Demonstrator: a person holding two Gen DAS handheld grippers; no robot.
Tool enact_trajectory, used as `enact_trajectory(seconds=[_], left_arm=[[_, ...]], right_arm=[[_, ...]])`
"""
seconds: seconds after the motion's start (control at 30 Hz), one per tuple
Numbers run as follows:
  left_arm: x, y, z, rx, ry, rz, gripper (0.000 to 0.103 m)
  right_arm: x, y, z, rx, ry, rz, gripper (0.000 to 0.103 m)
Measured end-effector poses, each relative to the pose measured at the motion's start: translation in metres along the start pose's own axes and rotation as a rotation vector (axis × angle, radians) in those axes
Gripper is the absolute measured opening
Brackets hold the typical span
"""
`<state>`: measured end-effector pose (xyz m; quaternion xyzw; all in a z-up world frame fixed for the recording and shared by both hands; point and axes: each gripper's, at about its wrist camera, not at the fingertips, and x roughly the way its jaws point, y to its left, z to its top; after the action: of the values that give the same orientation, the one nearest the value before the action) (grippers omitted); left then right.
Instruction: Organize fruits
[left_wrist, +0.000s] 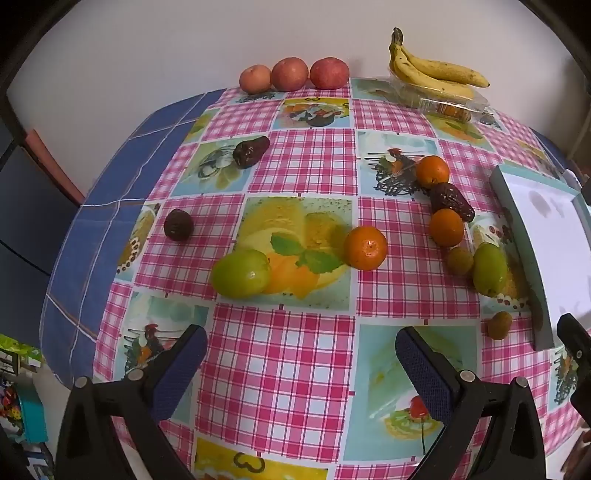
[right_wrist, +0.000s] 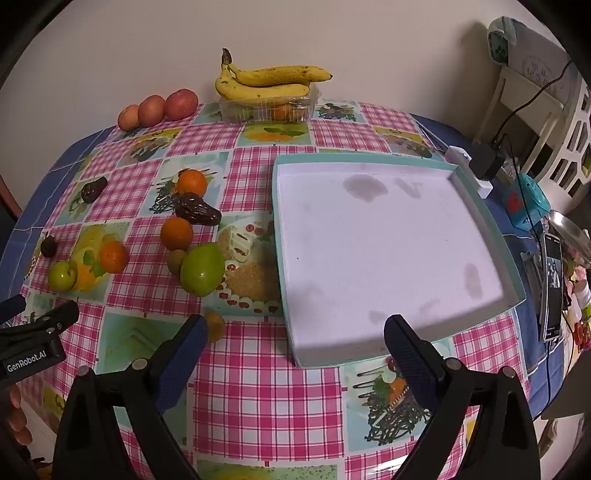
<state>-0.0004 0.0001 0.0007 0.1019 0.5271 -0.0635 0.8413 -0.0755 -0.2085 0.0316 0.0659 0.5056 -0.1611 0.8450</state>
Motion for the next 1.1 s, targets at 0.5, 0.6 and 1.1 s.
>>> enact_trajectory(seconds=[0.5,0.6,1.1], left_arm=[[-0.002,-0.0004,-0.0001,0.023,-0.005,0.013,0.103],[-0.0026,0.0004,0.0002,0.026,-0.007,0.011,0.103],[-0.0028,-0.0019,0.0005,0.025,-0.007,0.015,0.103]], right_arm=[[-0.0009,-0.001,0.001,0.005,-0.004,0.004,0.096],[-0.001,-0.0009,0.0009,0.006,-0.005,0.005,0.096],[-0.0021,-0.0015,0.0019,0.007,-0.005,0.005,0.096]])
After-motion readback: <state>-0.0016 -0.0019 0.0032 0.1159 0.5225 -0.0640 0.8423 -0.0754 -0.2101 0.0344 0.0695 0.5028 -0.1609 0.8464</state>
